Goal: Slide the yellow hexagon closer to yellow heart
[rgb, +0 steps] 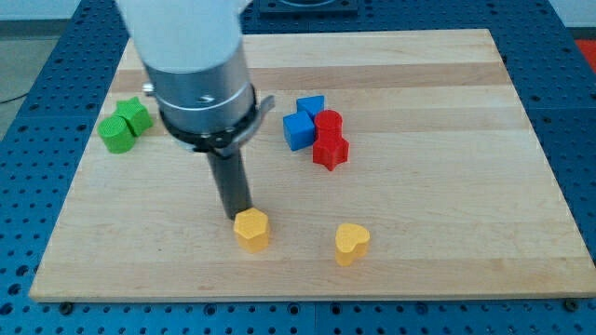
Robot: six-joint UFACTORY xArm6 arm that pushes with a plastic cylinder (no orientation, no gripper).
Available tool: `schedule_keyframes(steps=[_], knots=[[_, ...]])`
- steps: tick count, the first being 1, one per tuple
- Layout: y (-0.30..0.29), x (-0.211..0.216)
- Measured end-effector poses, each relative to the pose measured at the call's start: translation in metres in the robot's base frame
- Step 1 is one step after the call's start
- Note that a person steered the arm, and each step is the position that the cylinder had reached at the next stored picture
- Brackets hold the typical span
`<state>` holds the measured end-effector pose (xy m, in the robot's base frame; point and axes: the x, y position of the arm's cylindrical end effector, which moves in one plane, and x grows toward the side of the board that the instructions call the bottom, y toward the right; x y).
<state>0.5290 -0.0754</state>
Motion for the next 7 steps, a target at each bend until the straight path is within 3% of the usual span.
schedule_keyframes(steps=[2,5,7], knots=[[0.026,0.008],[-0.07,0.016],[-0.024,0.024]])
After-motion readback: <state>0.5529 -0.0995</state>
